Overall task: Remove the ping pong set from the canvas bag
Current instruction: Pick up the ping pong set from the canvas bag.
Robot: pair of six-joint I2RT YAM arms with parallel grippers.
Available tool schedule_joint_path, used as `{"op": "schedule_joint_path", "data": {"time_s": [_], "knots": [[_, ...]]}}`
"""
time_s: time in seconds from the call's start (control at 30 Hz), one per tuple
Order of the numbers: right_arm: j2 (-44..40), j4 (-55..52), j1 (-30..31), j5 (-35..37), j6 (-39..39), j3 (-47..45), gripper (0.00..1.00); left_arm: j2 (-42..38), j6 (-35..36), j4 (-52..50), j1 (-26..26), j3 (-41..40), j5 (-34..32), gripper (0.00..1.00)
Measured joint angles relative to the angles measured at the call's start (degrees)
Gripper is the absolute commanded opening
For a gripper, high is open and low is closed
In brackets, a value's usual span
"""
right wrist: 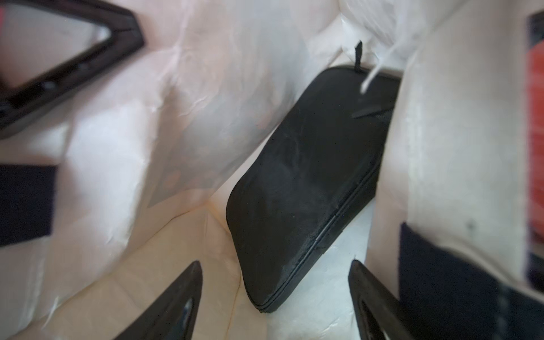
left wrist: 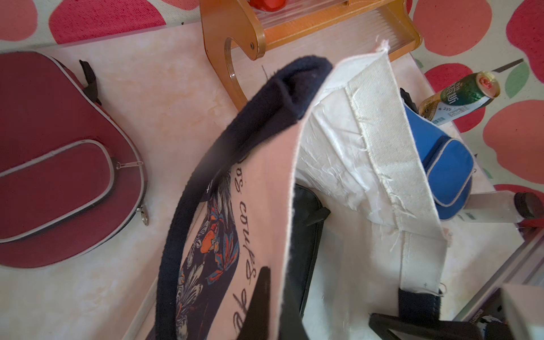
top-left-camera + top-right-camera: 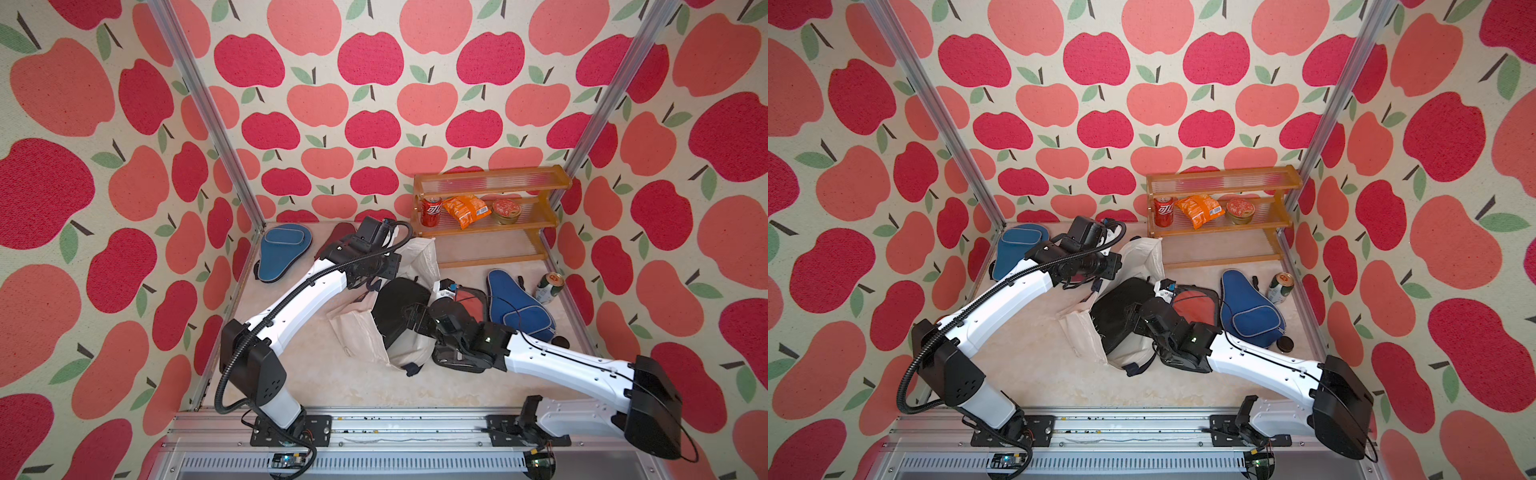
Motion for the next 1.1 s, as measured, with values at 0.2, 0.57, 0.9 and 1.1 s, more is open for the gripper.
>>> {"op": "schedule_joint_path", "data": {"time_s": [0.2, 0.57, 0.9, 1.1], "knots": [[7.5, -3.3, -1.0, -5.7, 7.5, 4.1, 0.83, -2.2, -2.4, 2.3, -0.2, -2.7, 1.3, 0.00], [14.3, -14.9, -1.3, -7.9, 18.9, 12.0, 0.85, -4.4, -4.0, 4.3, -0.5, -5.1, 1.9, 0.00], [19.9, -18.6, -1.3, -8.2, 23.6, 16.3, 0.90, -5.6, -4.1, 5.2, -0.6, -6.6, 1.9, 0.00], [20.5, -14.2, -1.3, -8.0, 24.2, 14.4, 0.99, -6.0, -4.1, 5.3, -0.8, -6.9, 1.9, 0.00]]}}
